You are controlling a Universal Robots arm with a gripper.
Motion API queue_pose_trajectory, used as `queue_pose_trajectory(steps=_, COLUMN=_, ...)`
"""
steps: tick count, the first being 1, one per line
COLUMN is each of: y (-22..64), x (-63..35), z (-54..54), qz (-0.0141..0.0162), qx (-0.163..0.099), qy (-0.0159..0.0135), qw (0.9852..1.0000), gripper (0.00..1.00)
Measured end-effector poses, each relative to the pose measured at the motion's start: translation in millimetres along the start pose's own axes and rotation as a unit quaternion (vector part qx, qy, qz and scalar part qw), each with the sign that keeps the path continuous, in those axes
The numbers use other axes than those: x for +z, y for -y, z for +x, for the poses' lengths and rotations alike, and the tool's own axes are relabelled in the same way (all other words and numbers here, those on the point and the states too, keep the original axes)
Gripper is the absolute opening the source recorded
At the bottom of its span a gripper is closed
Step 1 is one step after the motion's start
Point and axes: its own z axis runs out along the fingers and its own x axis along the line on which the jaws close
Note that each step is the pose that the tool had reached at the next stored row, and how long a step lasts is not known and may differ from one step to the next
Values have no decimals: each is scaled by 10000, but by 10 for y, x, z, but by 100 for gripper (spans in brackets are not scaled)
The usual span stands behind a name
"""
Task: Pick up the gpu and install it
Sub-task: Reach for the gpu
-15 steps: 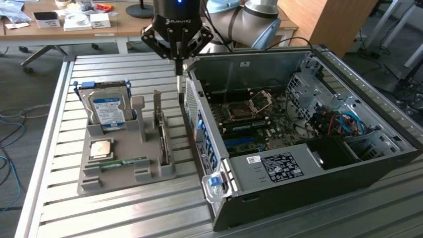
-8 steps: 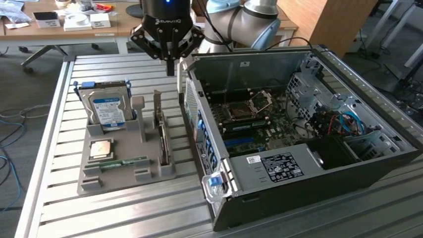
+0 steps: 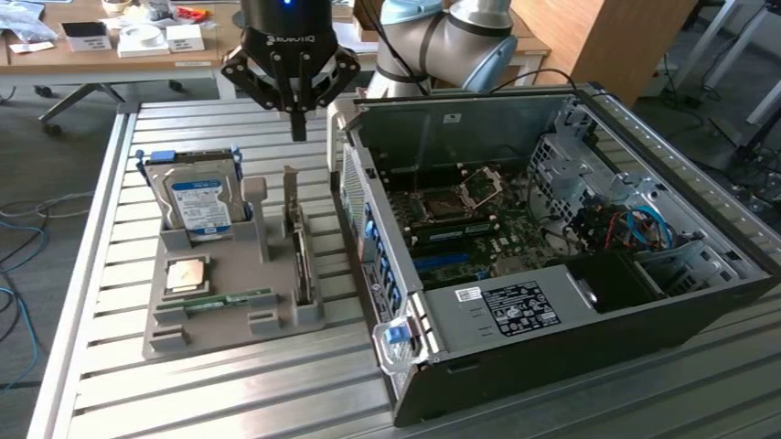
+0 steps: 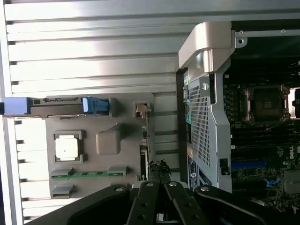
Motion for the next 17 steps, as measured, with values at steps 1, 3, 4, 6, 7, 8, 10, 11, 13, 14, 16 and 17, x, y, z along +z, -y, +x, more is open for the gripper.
queue_pose_trajectory(steps=1, y=0, x=0, z=4, qz=0, qx=0, qy=0, qw=10000, gripper=11)
queue_pose_trajectory(steps=3, y=0, x=0, z=4, qz=0, qx=-1, qy=0, qw=10000, gripper=11)
queue_pose_trajectory(steps=4, y=0, x=0, z=5, qz=0, qx=0, qy=0, qw=10000, gripper=11)
queue_pose_trajectory(steps=6, y=0, x=0, z=5, qz=0, qx=0, qy=0, qw=10000, gripper=11)
queue_pose_trajectory(steps=7, y=0, x=0, z=5, qz=0, qx=0, qy=0, qw=10000, gripper=11)
queue_pose_trajectory(steps=8, y=0, x=0, z=5, qz=0, qx=0, qy=0, qw=10000, gripper=11)
queue_pose_trajectory(steps=10, y=0, x=0, z=5, qz=0, qx=0, qy=0, qw=10000, gripper=11)
queue_pose_trajectory(steps=11, y=1, x=0, z=5, qz=0, qx=-1, qy=0, qw=10000, gripper=11)
queue_pose_trajectory(steps=13, y=1, x=0, z=5, qz=0, qx=0, qy=1, qw=10000, gripper=11)
queue_pose_trajectory(steps=14, y=4, x=0, z=5, qz=0, qx=0, qy=1, qw=10000, gripper=11)
queue_pose_trajectory(steps=16, y=20, x=-1, z=4, qz=0, qx=0, qy=0, qw=10000, gripper=11)
queue_pose_trajectory(steps=17, y=32, x=-1, z=4, qz=0, qx=0, qy=0, qw=10000, gripper=11)
